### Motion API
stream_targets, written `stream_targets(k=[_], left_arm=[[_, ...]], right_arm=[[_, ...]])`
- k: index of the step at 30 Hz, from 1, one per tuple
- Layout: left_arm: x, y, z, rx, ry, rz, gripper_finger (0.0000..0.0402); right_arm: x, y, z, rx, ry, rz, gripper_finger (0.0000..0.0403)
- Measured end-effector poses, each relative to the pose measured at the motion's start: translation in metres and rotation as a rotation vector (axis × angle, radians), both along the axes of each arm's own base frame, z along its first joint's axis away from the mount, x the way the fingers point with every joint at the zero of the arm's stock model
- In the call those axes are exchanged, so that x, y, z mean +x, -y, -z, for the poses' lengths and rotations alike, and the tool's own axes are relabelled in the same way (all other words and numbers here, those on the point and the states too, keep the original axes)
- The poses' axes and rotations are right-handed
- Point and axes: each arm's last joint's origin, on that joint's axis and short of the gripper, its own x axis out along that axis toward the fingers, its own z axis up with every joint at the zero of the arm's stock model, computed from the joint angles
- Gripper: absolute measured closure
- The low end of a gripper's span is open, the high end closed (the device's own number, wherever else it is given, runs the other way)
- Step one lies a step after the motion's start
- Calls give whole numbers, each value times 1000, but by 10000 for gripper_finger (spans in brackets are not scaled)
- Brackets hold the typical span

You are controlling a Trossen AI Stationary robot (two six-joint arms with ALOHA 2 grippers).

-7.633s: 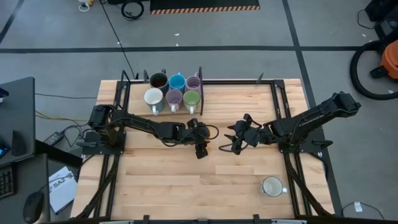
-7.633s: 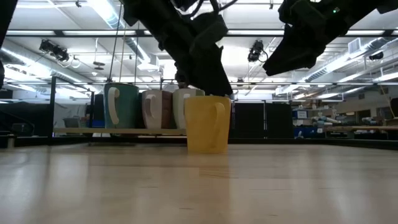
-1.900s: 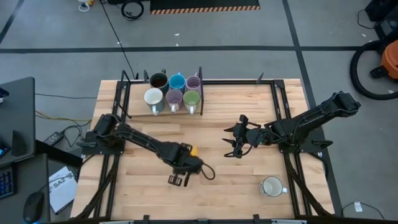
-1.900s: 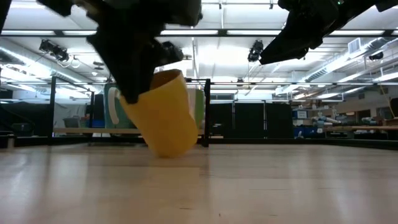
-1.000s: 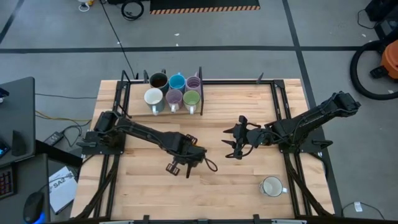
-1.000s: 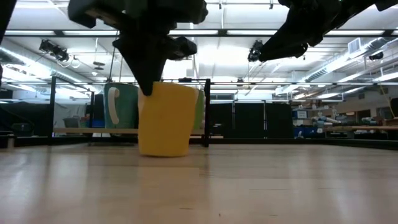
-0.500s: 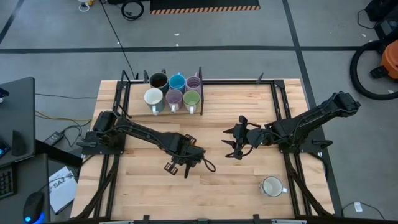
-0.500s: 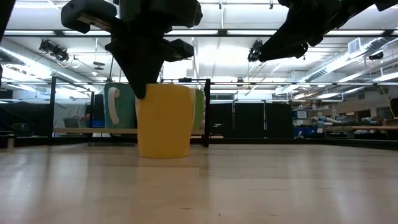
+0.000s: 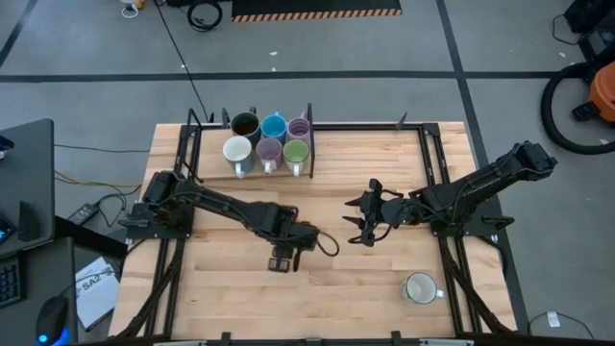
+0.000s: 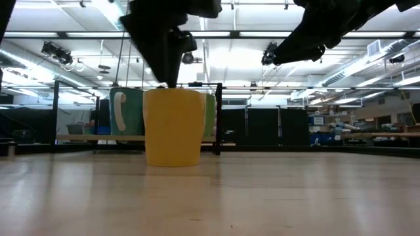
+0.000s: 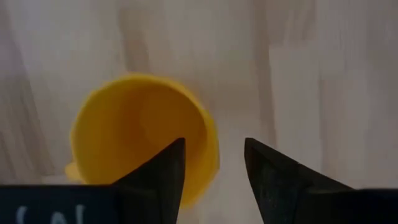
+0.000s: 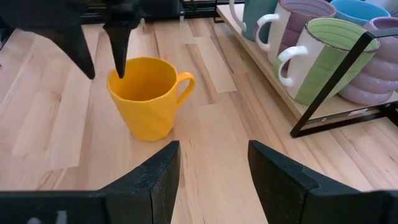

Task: Place coffee mugs
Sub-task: Put the yellow mug on the shelf

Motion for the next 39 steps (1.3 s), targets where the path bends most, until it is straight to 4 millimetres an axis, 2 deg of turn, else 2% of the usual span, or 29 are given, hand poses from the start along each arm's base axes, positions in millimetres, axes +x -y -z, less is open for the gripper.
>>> stream_targets(k=[8, 12, 19, 24, 28, 31, 34, 39], left_arm=[[12, -7, -2, -154, 106, -489, 238], [12, -8, 1, -183, 100, -613, 245], [13, -3, 4, -164, 120, -625, 247], [17, 3, 19, -142, 83, -593, 247], [20, 3, 24, -120, 86, -587, 251], [20, 4, 33, -93, 49, -569, 266], [21, 5, 33, -87, 59, -553, 291], [20, 5, 36, -64, 37, -512, 352]], right_arm=[[0, 0, 0, 1, 1, -1, 208], [0, 0, 0, 4, 4, -5, 208], [0, 0, 0, 7, 3, -10, 208], [1, -1, -1, 10, 6, -15, 208], [1, -1, -1, 12, 7, -15, 208], [0, -1, 0, 14, 2, -15, 208], [0, -1, 0, 12, 2, -18, 208], [0, -1, 0, 10, 2, -18, 208]])
